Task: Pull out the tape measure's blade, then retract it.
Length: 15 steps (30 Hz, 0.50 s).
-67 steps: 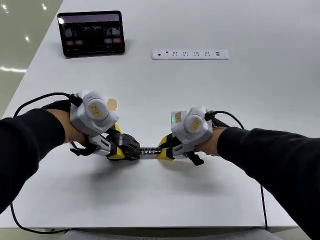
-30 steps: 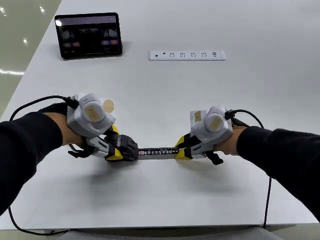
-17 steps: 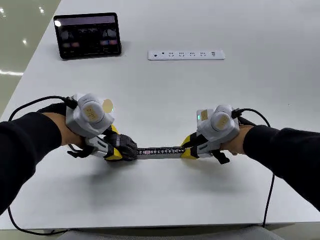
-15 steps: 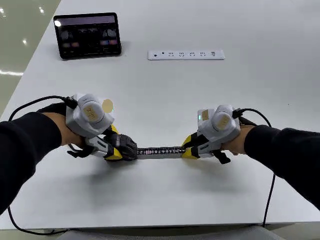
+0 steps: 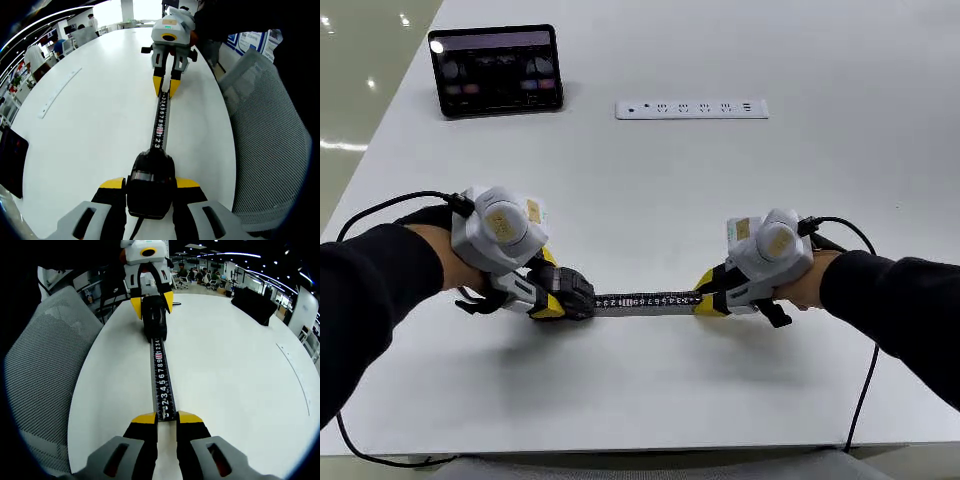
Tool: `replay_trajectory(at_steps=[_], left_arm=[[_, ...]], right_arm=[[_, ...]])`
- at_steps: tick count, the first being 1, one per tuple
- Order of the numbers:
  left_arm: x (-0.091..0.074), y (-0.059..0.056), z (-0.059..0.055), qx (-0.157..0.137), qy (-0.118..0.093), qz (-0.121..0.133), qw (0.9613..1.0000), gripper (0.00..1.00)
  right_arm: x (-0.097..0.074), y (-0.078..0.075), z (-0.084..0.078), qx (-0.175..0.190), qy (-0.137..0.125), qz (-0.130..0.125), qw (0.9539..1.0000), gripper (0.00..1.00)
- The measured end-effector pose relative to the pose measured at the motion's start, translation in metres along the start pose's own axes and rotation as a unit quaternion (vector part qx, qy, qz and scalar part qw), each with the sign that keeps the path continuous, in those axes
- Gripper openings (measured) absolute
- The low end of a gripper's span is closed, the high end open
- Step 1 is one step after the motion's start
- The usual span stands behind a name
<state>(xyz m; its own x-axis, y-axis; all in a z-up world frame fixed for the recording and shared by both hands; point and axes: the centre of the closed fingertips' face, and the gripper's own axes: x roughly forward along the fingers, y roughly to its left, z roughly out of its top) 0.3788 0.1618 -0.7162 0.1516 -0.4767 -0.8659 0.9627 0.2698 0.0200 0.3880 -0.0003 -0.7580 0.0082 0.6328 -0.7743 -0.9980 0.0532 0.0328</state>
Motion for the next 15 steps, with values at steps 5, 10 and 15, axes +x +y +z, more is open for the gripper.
replay_trajectory(at_steps=[5,10,15], left_arm=[[0.000,0.000,0.000,0.000,0.000,0.000,1.0000,0.32],[0.000,0.000,0.000,-0.001,-0.002,0.001,1.0000,0.32],[0.000,0.000,0.000,-0.002,-0.002,0.001,1.0000,0.32]], right_arm=[[-0.003,0.000,-0.004,0.003,0.002,-0.002,1.0000,0.08],[-0.009,-0.002,-0.011,0.006,0.003,-0.006,1.0000,0.08],[-0.014,-0.002,-0.017,0.008,0.006,-0.007,0.9999,0.08]])
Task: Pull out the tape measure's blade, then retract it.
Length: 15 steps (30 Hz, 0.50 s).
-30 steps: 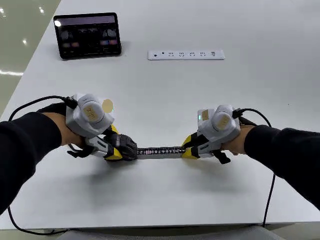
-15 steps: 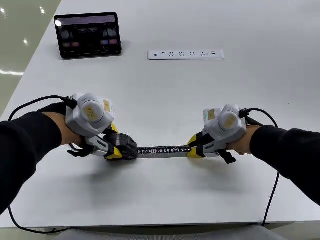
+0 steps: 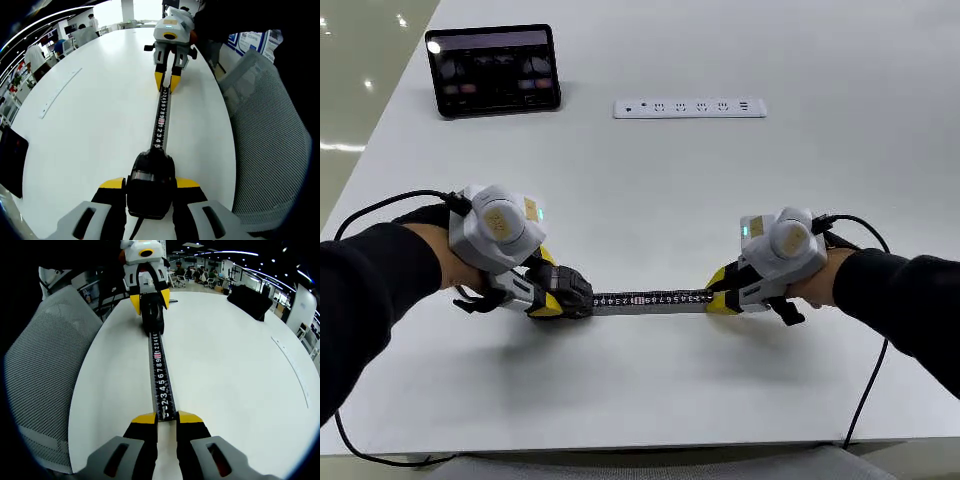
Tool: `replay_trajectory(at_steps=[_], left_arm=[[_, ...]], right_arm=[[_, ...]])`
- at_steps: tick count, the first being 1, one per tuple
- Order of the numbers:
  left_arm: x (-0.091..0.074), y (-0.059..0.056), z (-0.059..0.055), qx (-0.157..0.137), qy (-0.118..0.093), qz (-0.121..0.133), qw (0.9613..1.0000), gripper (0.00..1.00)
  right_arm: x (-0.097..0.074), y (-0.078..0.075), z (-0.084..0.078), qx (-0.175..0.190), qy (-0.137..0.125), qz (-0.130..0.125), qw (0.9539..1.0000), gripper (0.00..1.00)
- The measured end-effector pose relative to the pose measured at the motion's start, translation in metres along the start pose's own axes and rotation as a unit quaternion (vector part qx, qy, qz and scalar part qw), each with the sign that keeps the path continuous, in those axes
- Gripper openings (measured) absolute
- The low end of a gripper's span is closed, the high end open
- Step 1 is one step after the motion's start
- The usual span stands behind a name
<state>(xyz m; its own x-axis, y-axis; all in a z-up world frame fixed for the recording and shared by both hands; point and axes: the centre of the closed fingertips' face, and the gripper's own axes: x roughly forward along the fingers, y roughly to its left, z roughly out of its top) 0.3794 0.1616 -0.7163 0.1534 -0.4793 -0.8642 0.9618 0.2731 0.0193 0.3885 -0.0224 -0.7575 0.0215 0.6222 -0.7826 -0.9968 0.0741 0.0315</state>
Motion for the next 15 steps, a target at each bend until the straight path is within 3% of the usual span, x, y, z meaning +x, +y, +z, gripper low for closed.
replay_trajectory(at_steps=[15], left_arm=[[0.000,0.000,0.000,0.002,-0.001,0.000,1.0000,0.32]], right_arm=[[-0.010,0.002,-0.014,0.007,0.005,-0.005,1.0000,0.08]])
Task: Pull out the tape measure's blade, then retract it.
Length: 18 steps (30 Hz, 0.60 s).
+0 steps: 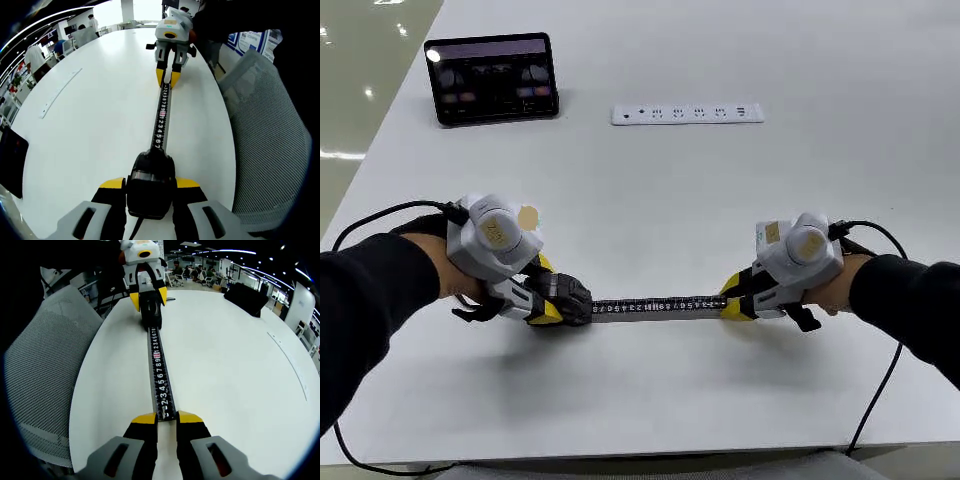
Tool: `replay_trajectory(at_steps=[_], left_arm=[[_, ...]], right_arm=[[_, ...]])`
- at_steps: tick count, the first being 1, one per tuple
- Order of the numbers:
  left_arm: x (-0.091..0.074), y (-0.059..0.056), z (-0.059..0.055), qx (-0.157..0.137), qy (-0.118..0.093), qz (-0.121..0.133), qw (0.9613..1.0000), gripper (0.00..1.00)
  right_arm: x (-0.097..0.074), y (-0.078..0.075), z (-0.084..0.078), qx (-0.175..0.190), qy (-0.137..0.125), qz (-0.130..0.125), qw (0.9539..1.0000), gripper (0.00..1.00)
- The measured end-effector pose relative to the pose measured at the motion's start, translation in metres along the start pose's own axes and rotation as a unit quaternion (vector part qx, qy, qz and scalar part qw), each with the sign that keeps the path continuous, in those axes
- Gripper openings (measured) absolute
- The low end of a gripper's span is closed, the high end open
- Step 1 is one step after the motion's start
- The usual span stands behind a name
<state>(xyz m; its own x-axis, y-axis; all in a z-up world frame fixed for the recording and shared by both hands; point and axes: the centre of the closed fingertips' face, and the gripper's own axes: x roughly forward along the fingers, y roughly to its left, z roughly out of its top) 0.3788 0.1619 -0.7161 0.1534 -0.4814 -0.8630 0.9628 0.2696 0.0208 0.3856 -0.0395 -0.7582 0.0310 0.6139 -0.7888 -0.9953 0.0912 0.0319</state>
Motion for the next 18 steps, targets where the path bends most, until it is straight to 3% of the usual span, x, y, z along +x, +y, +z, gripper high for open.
replay_trajectory(at_steps=[18], left_arm=[[0.001,0.001,0.000,-0.001,0.000,0.002,1.0000,0.32]], right_arm=[[-0.012,-0.003,-0.013,0.015,0.002,-0.008,0.9998,0.08]])
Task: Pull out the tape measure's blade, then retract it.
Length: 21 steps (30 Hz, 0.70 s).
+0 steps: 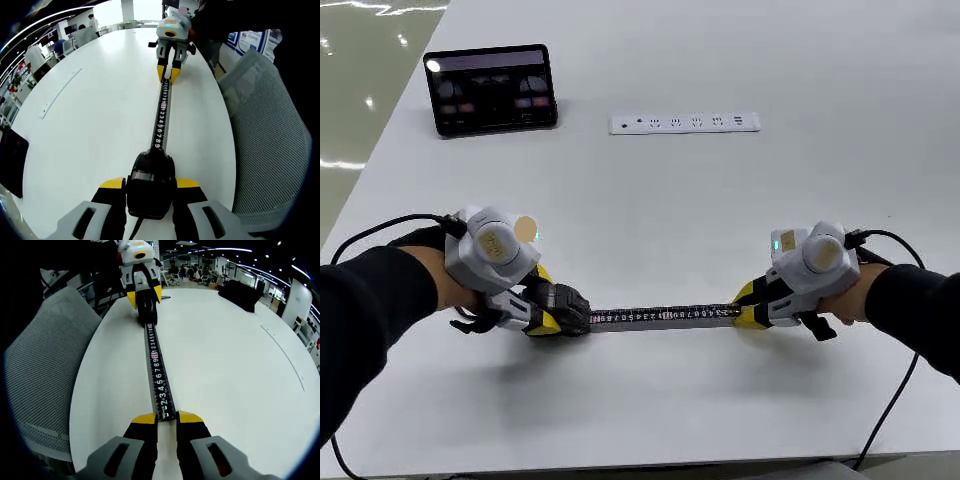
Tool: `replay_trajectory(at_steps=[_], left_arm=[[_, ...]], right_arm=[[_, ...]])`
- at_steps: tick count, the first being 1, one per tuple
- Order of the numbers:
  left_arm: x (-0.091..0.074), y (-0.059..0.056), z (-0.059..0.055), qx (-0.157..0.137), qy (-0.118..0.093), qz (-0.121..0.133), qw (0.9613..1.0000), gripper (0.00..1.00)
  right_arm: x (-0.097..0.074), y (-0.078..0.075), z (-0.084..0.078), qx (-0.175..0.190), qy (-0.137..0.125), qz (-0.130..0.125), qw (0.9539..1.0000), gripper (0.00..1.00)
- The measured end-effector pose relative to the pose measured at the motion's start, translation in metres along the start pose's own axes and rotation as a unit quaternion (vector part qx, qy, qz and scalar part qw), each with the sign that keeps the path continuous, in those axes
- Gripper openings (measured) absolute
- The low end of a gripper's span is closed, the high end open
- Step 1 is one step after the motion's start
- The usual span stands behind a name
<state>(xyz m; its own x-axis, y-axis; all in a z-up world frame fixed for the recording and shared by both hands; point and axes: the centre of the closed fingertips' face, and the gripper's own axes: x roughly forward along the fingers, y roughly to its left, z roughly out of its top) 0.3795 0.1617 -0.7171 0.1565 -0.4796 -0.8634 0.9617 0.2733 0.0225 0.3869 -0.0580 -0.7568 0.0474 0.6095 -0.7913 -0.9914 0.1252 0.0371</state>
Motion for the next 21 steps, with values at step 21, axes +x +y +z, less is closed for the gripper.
replay_trajectory(at_steps=[21], left_arm=[[0.0000,-0.0007,0.0006,-0.002,-0.003,0.001,1.0000,0.32]], right_arm=[[-0.0049,-0.0038,-0.0066,0.007,0.001,-0.002,1.0000,0.08]])
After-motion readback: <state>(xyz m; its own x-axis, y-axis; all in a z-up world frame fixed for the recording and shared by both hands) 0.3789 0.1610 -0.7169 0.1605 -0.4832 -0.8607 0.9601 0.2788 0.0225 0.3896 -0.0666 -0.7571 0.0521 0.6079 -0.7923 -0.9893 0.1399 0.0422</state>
